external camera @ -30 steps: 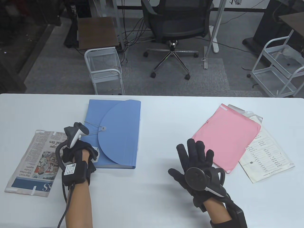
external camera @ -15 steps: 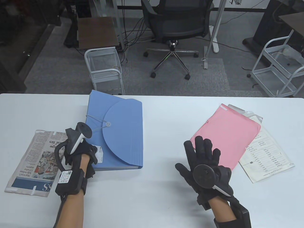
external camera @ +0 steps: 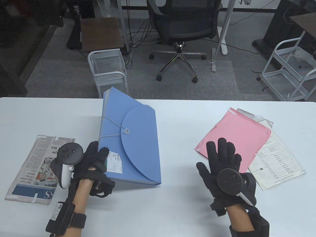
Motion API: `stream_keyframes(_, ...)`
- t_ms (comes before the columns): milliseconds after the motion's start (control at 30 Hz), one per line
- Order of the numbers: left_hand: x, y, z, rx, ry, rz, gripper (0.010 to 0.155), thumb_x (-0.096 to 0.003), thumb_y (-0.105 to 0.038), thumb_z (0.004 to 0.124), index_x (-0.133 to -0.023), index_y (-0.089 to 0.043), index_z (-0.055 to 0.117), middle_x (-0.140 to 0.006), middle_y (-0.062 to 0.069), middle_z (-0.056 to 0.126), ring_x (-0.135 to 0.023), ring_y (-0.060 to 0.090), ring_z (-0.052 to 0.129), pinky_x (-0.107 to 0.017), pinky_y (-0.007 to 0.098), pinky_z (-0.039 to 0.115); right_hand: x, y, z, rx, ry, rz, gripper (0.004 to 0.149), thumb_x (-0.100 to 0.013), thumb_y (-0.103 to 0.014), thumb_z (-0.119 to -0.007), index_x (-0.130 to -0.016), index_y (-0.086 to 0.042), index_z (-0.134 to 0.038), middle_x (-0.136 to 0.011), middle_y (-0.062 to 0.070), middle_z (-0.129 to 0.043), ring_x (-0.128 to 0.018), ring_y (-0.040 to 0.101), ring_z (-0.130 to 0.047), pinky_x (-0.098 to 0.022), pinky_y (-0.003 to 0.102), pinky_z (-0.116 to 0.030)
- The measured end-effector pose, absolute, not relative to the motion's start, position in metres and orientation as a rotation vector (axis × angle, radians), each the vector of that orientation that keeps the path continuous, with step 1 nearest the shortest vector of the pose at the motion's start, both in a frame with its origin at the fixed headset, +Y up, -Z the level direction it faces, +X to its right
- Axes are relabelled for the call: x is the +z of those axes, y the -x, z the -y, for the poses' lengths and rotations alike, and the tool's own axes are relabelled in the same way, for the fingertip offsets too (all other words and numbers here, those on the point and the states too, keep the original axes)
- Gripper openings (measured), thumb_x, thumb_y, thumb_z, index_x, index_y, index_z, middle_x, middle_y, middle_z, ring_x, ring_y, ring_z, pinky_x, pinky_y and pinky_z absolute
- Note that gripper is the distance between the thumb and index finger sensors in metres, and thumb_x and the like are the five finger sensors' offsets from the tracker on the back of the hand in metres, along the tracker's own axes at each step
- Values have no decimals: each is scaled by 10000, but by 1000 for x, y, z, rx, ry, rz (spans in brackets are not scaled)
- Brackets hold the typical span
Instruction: Sort materials into accordion folder compartments
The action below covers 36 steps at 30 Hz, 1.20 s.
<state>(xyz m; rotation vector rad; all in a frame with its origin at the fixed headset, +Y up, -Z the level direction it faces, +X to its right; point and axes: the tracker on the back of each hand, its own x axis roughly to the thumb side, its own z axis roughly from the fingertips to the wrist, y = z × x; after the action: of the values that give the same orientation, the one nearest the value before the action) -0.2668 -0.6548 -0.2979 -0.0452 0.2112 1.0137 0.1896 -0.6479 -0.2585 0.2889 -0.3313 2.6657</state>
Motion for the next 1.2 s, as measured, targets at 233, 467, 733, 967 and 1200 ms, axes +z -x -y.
stream_keyframes(233,-275,228,672,1249,131,-83,452,-610,-360,666,-997,-132,614,-920,106,791,-490,201,1073,-283,262,957,-252,-195,637,2627,-282,400,777,-586,-637,-475,-1183,-191,-254,-1228,260,-112,-1077,581,-137,-674,826,-231)
stream_keyframes(467,-268,197,689,1239,247,-39,461,-610,-350,655,-1001,-112,599,-926,124,775,-499,218,1070,-286,269,960,-253,-193,639,2640,-289,390,773,-588,-636,-472,-1183,-191,-255,-1228,263,-114,-1076,583,-139,-673,825,-236)
stream_keyframes(733,-270,191,718,1053,344,-85,502,-616,-319,624,-1016,-23,561,-957,228,723,-520,314,1069,-312,340,970,-253,-194,642,2644,-285,371,772,-589,-633,-472,-1183,-190,-255,-1228,261,-114,-1076,582,-143,-673,825,-237)
stream_keyframes(967,-279,192,734,721,531,-65,562,-630,-334,594,-1055,32,556,-991,272,684,-614,374,991,-388,417,909,-254,-192,643,2656,-293,350,771,-590,-632,-471,-1183,-189,-256,-1227,263,-114,-1076,582,-142,-672,826,-237)
stream_keyframes(1200,-281,180,739,497,594,-19,599,-635,-347,569,-1072,62,544,-991,290,655,-651,396,931,-415,461,858,-256,-182,649,2696,-334,310,769,-592,-630,-472,-1183,-188,-258,-1226,267,-117,-1071,585,-167,-671,825,-240)
